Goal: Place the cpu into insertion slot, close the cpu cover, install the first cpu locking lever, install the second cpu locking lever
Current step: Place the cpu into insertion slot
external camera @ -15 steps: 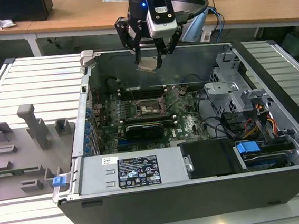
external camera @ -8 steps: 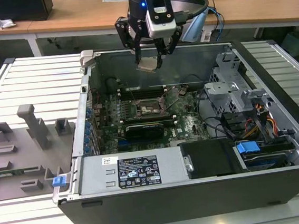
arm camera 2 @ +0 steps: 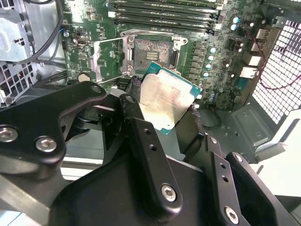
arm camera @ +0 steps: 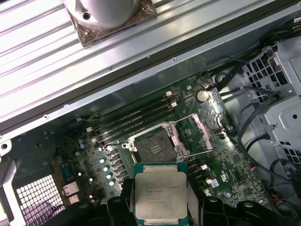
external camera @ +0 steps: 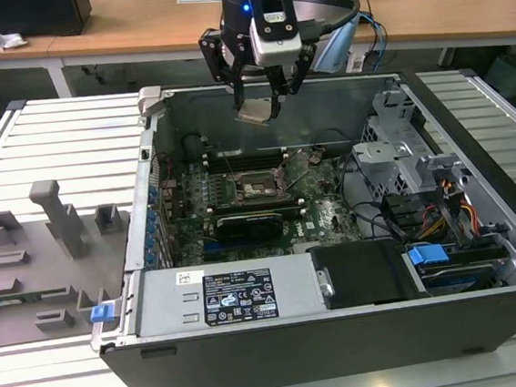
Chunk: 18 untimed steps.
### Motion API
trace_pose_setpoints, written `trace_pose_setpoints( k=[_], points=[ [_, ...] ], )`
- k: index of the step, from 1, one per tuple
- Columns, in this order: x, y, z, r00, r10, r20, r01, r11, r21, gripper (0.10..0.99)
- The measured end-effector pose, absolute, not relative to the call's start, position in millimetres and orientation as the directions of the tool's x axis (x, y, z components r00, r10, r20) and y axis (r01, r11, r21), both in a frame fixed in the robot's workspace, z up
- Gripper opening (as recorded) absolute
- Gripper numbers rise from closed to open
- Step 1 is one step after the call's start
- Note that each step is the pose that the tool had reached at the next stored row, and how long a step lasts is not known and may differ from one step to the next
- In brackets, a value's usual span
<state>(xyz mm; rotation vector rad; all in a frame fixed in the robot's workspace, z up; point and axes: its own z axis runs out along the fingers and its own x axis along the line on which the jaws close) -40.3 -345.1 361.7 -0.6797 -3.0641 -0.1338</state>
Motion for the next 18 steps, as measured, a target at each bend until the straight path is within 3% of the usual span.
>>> trace_pose_setpoints(
  k=[18],
  points=[
    [-40.4, -345.1, 358.1, -0.870, 0.493, 0.017, 0.493, 0.866, 0.080, 0.537]
  ],
)
